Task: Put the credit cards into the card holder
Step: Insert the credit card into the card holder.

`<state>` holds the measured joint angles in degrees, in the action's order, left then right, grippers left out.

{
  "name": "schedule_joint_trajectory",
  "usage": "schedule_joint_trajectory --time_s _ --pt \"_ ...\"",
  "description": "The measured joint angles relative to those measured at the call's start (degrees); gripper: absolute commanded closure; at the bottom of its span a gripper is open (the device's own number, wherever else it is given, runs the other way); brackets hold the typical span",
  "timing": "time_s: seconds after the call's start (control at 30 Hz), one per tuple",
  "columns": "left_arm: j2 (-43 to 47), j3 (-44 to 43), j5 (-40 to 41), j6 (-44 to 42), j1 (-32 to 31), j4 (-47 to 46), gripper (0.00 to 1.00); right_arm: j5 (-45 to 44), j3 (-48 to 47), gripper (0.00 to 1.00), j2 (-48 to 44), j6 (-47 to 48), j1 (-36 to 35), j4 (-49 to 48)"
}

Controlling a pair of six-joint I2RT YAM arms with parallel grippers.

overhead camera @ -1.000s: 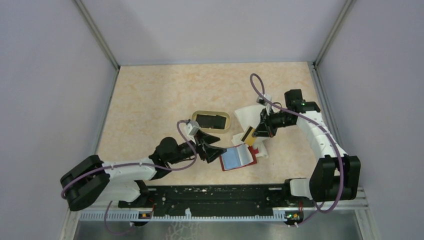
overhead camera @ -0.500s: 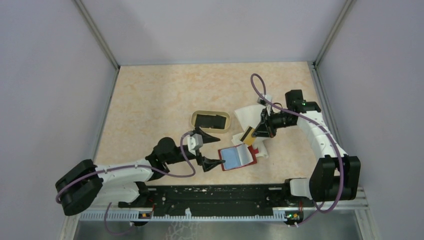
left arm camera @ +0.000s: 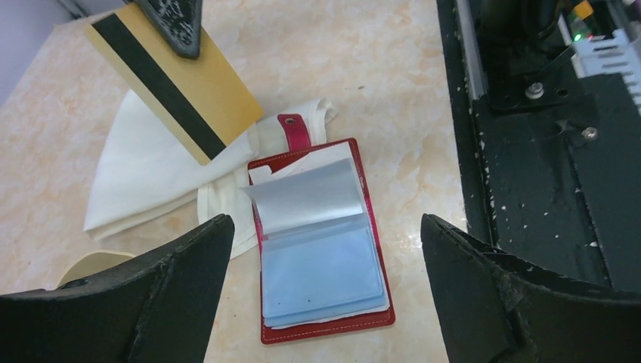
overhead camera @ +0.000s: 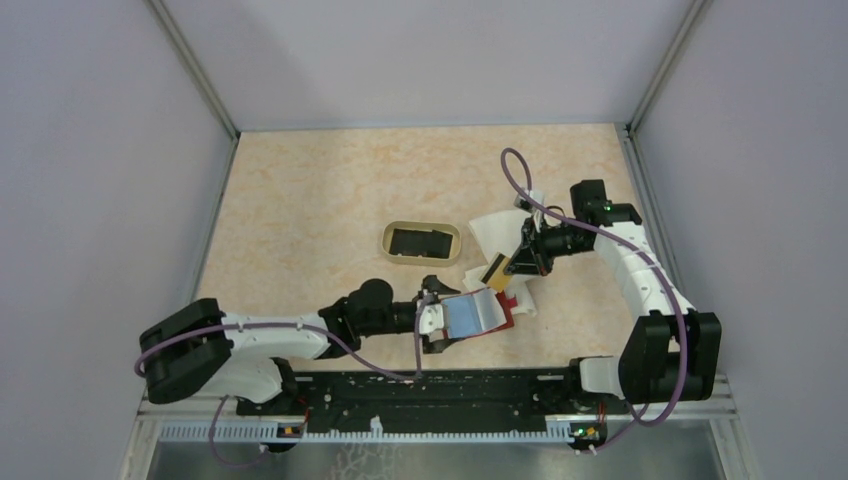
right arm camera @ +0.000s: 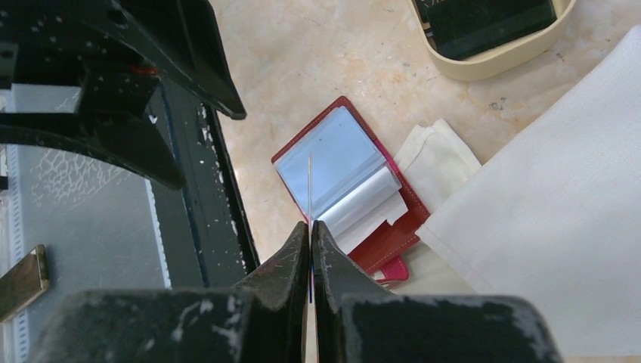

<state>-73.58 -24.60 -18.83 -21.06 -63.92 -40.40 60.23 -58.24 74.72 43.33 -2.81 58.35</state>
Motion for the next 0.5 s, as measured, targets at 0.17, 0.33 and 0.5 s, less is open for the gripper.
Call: schedule_joint_trajectory --time_s 0.17,0.33,0.5 --pt "-3.91 -1.25 4.98 -4.37 -2.54 2.82 0.01 -1.36 0.0 1.0 0.0 -0.52 0.0 -0.17" --pt "-8.22 -3.26 9.53 -8.87 -5.66 5.99 0.01 -2.43 0.0 1.0 0.0 -0.98 0.0 -0.24" --pt "-12.46 -5.55 12.04 -12.35 -7.23 7.5 0.01 -3.48 0.0 1.0 0.0 -1.49 0.0 -0.42"
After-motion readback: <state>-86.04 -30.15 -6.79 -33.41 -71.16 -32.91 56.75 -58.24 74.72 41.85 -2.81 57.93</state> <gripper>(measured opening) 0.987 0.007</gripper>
